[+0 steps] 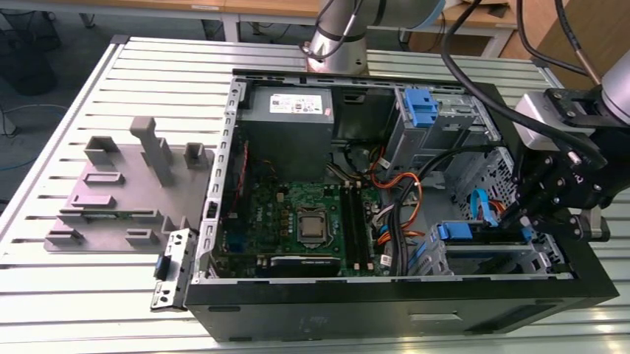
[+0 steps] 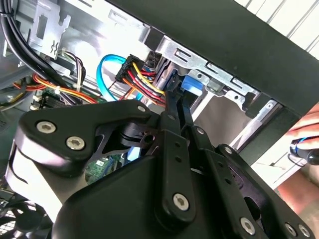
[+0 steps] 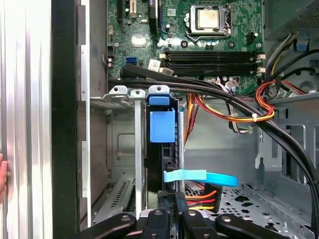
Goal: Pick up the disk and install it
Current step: 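Insert the second disk wire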
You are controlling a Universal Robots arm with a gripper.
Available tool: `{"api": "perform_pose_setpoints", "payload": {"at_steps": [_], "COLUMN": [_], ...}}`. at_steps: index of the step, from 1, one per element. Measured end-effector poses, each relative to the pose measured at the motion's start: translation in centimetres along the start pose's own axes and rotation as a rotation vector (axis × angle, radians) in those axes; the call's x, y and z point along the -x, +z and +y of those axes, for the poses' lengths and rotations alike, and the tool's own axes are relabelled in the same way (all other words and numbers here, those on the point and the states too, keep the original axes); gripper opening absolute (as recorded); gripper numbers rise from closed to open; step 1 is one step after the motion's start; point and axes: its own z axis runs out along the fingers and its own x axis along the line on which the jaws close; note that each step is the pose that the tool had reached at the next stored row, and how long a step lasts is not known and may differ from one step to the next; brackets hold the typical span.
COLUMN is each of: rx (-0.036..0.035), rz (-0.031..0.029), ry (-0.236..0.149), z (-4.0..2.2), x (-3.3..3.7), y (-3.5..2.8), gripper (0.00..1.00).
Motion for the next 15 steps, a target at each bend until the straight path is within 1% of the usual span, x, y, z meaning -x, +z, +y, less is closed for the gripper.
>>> {"api": "perform_pose_setpoints", "payload": {"at_steps": [3,15], "rx": [-0.0001,-0.0004], "rz": [-0.0002,-0.0002], "ry": [0.003,0.003], "z": [0.22,0.52], "x": [-0.02,-0.03], "y": [0.02,0.07], "gripper": [0.16,0.16]}}
